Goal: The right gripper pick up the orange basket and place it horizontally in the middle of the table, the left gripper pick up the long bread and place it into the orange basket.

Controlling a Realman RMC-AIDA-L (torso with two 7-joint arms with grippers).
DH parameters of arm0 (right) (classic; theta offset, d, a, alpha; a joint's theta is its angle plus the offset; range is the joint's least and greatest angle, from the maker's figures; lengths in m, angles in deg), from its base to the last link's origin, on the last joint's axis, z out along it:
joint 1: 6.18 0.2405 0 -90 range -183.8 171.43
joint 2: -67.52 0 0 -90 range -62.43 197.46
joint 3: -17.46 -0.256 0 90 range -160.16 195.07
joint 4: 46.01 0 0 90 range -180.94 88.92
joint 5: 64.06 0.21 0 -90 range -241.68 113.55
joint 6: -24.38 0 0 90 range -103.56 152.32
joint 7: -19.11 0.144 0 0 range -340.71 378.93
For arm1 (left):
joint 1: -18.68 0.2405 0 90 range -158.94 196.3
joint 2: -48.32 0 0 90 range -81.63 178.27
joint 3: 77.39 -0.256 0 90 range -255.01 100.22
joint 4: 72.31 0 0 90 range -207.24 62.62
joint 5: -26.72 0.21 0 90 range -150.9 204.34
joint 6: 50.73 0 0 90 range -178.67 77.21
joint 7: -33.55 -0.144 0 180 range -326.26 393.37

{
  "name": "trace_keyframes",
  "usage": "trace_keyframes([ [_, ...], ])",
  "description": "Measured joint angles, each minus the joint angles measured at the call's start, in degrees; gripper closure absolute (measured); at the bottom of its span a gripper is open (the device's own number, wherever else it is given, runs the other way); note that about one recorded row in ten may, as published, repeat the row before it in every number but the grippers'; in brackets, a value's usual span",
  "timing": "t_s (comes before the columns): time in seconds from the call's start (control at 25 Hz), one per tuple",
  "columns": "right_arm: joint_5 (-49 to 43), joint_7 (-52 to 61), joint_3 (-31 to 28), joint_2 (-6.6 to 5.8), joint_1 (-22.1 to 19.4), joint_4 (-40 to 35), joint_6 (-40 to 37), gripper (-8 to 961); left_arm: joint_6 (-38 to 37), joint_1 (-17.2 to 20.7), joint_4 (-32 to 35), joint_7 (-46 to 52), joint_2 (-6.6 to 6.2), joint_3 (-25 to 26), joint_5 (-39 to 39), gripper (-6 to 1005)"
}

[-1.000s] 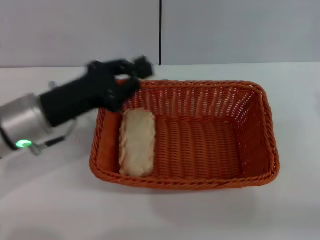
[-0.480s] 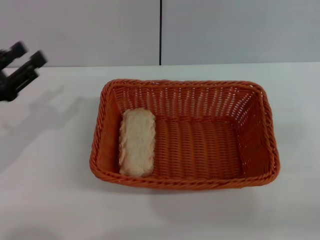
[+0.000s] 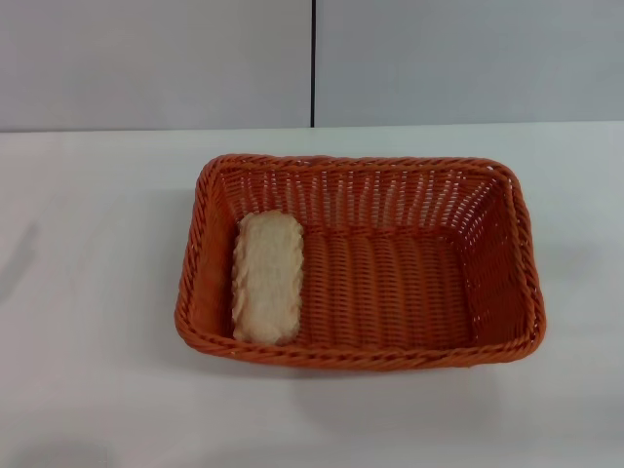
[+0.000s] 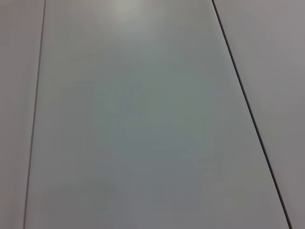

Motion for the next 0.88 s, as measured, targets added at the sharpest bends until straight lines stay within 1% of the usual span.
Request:
trace_keyframes([
  [0.08,0.0,-0.1,0.0,0.0,0.2,-0.6,-0.1,402,-0.7,0.3,-1.7,-0.6,-0.37,1.2,0.1,265],
  [0.2,-0.1,-0.3,0.0,0.15,0.4,-1.4,-0.4,403,-0.7,1.2,-2.2,-1.6,-0.62,1.4,0.1,267],
  [0.36,-0.1,-0.4,0.2,0.28,0.3,-1.3,-0.7,404,-0.6,1.6,-2.6,-4.1,-0.03,2.0,0.1,269],
  [0.52,-0.2,-1.0,0.3,0.69,0.2,-1.7,-0.9,404,-0.4,1.6,-4.6,-6.6,0.05,2.2,0.1,271],
  [0.68,-1.0,-2.6,0.1,1.21,0.3,-1.8,-1.4,405,0.1,1.8,-5.8,-7.9,-0.11,2.9,0.1,318],
  [0.8,-1.0,-2.8,0.1,1.33,0.7,-1.7,-1.6,406,0.8,1.9,-6.5,-9.2,-0.17,2.9,0.1,353],
  [0.88,-1.1,-2.8,0.1,1.41,1.1,-1.8,-1.9,406,1.3,2.0,-6.7,-9.6,-0.47,3.0,0.1,376],
])
